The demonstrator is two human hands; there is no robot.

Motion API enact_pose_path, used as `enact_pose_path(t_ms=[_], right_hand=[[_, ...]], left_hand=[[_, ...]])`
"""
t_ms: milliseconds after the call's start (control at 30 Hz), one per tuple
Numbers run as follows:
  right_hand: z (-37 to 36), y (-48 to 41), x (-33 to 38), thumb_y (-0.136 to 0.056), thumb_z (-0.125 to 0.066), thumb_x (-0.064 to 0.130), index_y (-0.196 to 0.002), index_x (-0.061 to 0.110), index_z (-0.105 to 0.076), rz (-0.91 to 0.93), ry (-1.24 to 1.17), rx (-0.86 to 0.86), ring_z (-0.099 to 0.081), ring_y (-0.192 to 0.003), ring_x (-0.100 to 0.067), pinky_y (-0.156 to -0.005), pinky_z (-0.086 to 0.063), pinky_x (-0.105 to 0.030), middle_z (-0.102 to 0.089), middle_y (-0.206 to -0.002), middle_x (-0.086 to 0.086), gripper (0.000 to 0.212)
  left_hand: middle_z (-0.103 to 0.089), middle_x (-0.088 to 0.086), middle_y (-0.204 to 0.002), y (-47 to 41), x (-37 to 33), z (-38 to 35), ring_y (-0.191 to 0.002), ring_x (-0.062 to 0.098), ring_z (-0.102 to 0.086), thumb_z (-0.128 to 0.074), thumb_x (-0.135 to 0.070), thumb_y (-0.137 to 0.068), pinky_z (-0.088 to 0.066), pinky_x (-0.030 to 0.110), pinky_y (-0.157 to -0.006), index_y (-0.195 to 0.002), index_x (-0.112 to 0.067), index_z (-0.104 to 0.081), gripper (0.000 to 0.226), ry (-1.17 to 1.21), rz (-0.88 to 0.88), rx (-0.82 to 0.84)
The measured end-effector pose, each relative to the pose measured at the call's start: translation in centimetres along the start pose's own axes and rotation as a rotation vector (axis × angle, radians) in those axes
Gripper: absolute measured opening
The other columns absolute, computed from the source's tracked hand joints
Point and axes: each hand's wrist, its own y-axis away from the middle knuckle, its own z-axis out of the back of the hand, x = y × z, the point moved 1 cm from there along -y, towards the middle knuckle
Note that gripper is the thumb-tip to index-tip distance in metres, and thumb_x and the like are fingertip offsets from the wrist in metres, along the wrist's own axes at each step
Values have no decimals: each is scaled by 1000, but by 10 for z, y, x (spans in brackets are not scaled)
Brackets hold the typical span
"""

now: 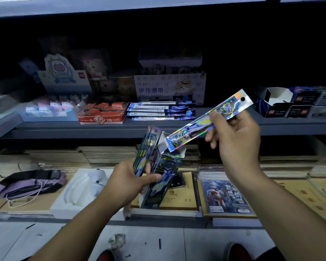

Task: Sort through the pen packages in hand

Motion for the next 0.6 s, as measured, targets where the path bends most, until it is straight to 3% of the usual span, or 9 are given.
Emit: enact_pose_path(t_ms=[167, 267, 400, 533, 600], right_hand=[[1, 3, 4, -101, -62, 13, -90, 16, -59, 43, 9, -56, -47, -41, -15, -42, -37, -24, -56, -50, -3, 12], [-2, 2, 0, -100, -63, 11, -90, 14, -60, 39, 42, 19, -51, -43, -15, -42, -37, -24, -58, -52, -2, 11], [-6, 9, -4, -100, -65, 15, -92, 19, -63, 58, 163, 159, -54, -43, -7, -49, -42, -22, -62, -54, -3, 9], [-10, 17, -7, -98, -68, 20, -97, 21, -68, 89, 282, 289, -57, -49, -12, -50, -45, -30, -66, -65, -6, 1], [-14, 19, -11, -94, -73, 23, -83, 21, -69, 166, 429, 333, -52, -56, -13, -55, -44, -31, -59, -72, -2, 11]], left_hand=[[-53, -3, -50, -1, 2, 2, -46, 14, -53, -88, -23, -76, -50, 29, -52, -67, -12, -52, 39, -13, -17, -31], [-61, -1, -57, -1, 1, 3, -49, 15, -55, -90, -23, -74, -53, 30, -52, -76, -10, -57, 36, 0, -37, -73], [-77, -12, -91, 3, -7, 2, -74, 0, -71, -92, -17, -70, -49, 14, -53, -102, -28, -65, 43, 61, -58, -103], [-78, -18, -95, 6, -11, 0, -82, -5, -72, -91, -19, -69, -49, 8, -57, -113, -27, -71, 49, 89, -67, -66], [-77, -21, -94, 6, -10, 1, -85, -6, -71, -92, -20, -67, -51, 8, -66, -107, -27, -73, 45, 72, -77, -55]])
